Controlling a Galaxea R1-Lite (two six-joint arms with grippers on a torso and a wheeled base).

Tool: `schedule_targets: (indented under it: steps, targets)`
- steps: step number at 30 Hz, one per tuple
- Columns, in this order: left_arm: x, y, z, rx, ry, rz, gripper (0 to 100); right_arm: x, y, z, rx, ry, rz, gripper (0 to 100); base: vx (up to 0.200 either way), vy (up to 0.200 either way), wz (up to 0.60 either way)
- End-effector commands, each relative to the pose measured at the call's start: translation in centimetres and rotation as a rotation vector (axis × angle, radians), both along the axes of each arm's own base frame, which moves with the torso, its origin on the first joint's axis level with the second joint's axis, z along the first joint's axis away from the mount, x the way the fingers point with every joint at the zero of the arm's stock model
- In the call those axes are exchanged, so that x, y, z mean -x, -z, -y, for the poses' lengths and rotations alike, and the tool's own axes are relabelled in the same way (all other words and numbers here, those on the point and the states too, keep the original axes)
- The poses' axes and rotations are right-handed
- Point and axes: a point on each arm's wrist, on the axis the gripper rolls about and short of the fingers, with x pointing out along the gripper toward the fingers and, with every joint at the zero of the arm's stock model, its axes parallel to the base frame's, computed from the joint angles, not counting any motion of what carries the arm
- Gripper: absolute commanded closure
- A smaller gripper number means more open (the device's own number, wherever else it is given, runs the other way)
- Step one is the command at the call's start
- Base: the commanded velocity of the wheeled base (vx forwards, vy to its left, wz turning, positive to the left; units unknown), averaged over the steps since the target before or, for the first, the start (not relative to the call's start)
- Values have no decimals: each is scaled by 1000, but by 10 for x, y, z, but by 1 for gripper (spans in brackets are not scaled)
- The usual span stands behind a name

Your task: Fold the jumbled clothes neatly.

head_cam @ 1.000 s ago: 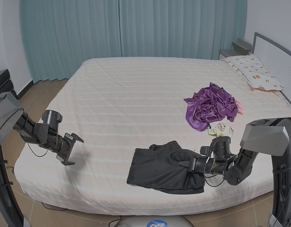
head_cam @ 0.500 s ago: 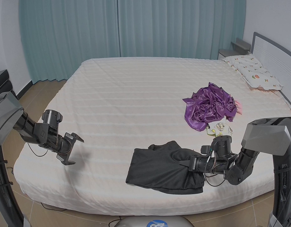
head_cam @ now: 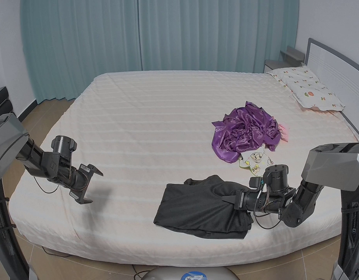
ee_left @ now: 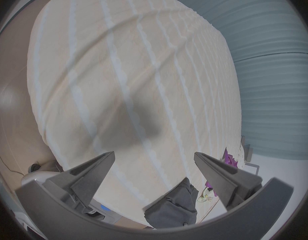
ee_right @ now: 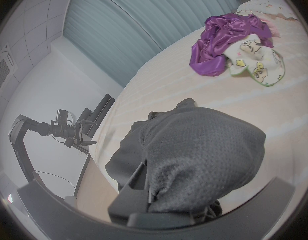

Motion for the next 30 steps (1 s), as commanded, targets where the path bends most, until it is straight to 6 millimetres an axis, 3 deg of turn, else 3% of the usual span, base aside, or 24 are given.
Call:
schedule_targets:
  steps: [1, 28, 30]
  targets:
    - [0, 0, 0, 0, -1, -1, 0, 2, -3, 3, 0, 5, 0, 100, 0, -200, 0]
    - [0, 0, 0, -1, 1, 0, 0, -1, 14, 10, 16, 7, -33, 100, 0, -200, 0]
    - [0, 1, 0, -2, 3, 0, 0, -3, 16, 10, 15, 7, -32, 100, 0, 0, 0]
